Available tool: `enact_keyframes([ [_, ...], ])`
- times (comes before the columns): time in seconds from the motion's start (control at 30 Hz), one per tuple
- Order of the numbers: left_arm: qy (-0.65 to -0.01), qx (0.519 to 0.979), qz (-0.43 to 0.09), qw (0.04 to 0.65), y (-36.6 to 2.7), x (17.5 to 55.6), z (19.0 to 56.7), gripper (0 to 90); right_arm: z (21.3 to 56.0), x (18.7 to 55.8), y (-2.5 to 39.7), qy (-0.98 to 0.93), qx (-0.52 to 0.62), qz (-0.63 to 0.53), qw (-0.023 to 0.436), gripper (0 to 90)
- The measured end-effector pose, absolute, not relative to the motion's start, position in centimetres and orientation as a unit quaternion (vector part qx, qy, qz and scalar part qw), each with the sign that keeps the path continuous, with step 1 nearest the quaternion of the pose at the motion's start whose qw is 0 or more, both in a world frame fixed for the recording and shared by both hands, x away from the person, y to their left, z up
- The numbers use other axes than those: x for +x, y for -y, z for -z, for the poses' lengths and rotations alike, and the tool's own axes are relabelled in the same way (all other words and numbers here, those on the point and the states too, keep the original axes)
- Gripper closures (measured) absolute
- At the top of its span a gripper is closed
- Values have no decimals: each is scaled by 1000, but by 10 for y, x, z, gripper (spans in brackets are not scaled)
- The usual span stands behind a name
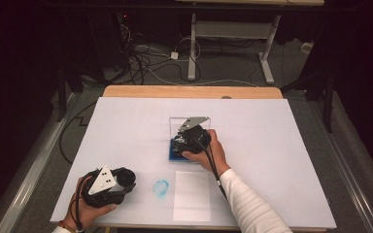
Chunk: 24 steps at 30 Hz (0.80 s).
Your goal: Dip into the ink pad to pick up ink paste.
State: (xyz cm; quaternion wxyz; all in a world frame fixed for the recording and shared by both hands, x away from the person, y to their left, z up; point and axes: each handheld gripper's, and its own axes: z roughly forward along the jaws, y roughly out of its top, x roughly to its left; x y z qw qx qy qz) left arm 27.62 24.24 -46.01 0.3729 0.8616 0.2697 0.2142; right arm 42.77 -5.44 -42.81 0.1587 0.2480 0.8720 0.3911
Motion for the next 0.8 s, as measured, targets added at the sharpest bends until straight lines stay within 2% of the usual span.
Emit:
enact_keyframes([
  [0.8,-269,861,-207,378,-241,275,460,364,438,425,56,-864,260,-400,160,570],
])
